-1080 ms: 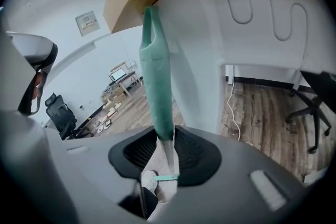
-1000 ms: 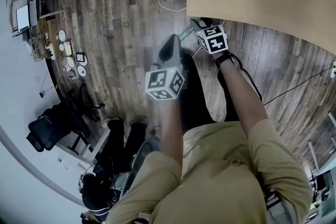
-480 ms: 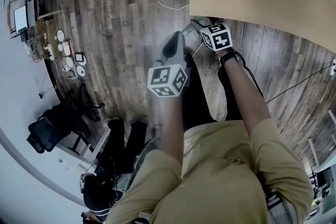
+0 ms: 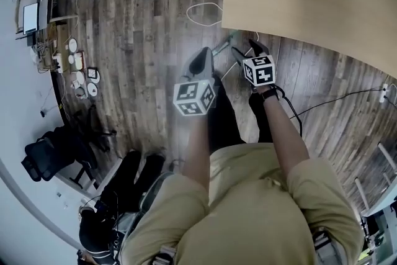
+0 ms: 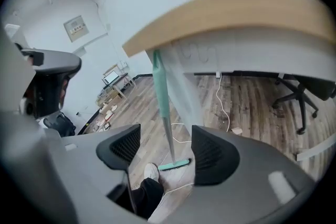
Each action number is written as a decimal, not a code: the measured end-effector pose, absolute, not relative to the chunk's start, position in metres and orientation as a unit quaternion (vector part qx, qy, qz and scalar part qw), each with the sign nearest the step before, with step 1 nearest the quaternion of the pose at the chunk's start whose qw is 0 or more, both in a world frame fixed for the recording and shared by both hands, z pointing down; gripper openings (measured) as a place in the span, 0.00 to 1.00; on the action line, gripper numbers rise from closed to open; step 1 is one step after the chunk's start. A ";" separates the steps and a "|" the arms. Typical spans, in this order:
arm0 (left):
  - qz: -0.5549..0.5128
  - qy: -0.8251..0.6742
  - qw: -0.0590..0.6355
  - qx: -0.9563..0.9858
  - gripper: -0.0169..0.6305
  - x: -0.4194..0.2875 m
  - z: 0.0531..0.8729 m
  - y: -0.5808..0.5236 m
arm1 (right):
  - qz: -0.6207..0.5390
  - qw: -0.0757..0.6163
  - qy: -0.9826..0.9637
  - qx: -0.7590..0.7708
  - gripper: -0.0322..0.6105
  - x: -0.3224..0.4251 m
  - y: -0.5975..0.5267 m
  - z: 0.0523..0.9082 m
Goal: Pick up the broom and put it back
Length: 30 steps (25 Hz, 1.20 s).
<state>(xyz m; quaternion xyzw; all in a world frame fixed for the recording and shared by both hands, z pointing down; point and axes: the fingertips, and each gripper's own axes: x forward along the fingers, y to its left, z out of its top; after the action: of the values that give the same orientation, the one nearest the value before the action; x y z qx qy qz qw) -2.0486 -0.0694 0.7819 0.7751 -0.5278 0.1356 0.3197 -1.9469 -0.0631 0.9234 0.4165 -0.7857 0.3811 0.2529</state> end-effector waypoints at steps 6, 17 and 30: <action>0.121 -0.536 0.288 0.784 0.03 -2.035 0.714 -0.069 | 0.346 0.204 -0.803 0.441 0.48 -1.922 -0.046 0.805; 0.059 -0.548 0.135 0.823 0.03 -1.976 0.535 -0.106 | 0.071 0.089 -0.878 0.465 0.31 -1.882 -0.112 0.527; 0.004 -0.547 -0.021 0.837 0.03 -1.929 0.375 -0.061 | -0.038 -0.022 -0.871 0.490 0.05 -1.842 -0.079 0.363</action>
<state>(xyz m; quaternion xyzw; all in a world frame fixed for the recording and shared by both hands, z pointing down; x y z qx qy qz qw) -1.9294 -0.0613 0.3752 0.8369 -0.5470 0.0039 -0.0206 -1.8423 -0.0786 0.3631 0.4896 -0.8709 -0.0375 -0.0217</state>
